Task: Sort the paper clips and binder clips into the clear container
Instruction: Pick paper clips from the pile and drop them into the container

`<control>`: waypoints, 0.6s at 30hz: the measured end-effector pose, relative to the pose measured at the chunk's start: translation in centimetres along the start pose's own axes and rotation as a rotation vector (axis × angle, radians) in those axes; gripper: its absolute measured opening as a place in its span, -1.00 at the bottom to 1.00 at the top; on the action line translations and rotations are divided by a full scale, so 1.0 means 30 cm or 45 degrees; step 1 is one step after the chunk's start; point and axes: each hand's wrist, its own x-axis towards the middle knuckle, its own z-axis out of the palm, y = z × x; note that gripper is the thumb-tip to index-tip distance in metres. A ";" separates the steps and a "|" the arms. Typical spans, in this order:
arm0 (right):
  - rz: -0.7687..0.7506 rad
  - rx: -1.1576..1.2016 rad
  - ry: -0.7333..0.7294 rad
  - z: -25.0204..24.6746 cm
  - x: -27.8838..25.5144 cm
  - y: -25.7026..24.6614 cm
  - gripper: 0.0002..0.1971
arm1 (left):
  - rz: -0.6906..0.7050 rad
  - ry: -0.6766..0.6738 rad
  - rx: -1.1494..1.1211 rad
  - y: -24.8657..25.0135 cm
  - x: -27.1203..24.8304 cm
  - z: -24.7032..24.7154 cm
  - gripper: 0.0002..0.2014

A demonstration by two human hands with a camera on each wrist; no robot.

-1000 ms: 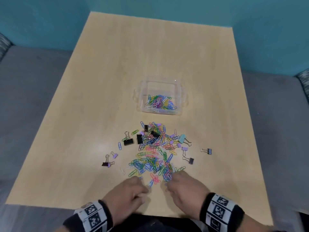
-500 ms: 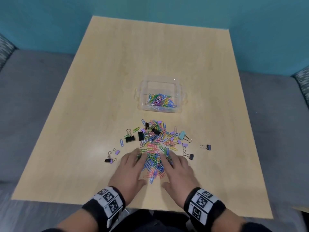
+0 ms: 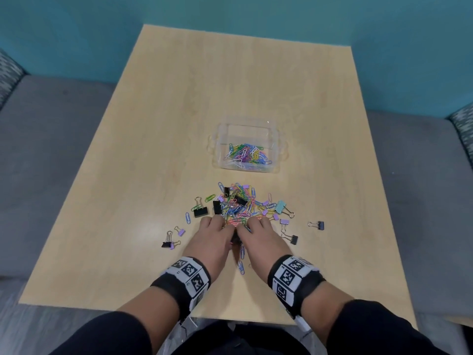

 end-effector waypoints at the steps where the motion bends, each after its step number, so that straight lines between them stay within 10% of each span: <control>1: -0.008 -0.016 -0.026 -0.008 0.003 0.002 -0.38 | 0.005 -0.015 0.005 -0.001 0.004 -0.002 -0.76; 9: 0.007 -0.039 -0.144 -0.051 0.007 0.013 -0.27 | 0.036 -0.171 0.115 -0.014 0.026 -0.020 -0.71; 18: -0.026 0.023 -0.156 -0.075 0.011 0.044 -0.57 | 0.080 -0.205 0.054 -0.016 0.044 -0.065 -0.63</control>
